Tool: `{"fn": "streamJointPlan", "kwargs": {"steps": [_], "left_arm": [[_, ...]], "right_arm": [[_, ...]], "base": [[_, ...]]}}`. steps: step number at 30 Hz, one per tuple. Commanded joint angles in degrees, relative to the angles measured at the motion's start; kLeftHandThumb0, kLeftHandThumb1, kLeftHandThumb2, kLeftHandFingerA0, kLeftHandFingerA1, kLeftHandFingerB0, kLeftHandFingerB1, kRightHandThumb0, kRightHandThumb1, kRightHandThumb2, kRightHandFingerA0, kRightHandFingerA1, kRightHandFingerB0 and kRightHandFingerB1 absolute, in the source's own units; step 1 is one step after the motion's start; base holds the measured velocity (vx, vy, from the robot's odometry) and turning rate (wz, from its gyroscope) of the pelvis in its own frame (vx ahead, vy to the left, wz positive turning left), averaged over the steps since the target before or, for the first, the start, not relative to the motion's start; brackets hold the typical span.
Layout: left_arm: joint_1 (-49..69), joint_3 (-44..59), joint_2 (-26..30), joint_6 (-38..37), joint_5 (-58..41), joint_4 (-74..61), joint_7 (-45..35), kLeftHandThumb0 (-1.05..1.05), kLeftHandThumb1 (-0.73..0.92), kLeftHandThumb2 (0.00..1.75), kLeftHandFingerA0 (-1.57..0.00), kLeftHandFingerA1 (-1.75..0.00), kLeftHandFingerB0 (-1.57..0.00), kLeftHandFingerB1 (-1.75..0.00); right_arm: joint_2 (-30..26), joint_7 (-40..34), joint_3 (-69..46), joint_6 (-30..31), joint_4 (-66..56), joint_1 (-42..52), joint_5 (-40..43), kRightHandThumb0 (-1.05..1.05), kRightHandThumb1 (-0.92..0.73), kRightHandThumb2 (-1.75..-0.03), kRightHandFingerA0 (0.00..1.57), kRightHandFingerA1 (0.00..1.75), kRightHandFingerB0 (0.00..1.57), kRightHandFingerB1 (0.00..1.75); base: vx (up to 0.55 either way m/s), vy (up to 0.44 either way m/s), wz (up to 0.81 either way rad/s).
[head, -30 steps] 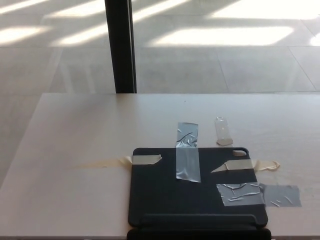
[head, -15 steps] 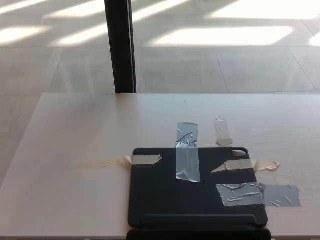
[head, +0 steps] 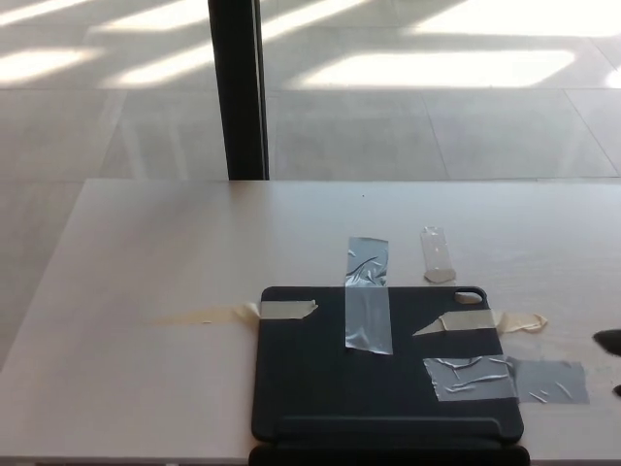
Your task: The robot uses its right hand to open a folded tablet cover kept in the middle of the desk
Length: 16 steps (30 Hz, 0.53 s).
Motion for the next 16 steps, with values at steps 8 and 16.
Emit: {"fn": "streamJointPlan", "kwargs": {"steps": [8, 16], "left_arm": [[2.97, 0.35, 0.47, -0.01, -0.73, 0.68, 0.03, -0.79, 0.89, 0.66, -0.76, -0.77, -0.54, -0.67], [3.26, 0.26, 0.01, -0.16, -0.62, 0.67, 0.57, -0.80, 0.89, 0.66, -0.77, -0.76, -0.56, -0.67]], "right_arm": [[-3.66, -27.14, -41.56, -3.19, 46.18, -10.58, 15.74, -0.75, -0.89, -0.67, 0.75, 0.52, 0.58, 0.45], [-3.38, -34.47, -47.12, -7.31, 58.07, -12.84, 17.34, -0.89, -0.72, -0.85, 0.71, 0.60, 0.59, 0.54]], "base": [[0.00, 0.000, 0.00], [0.00, 0.000, 0.00]]}}
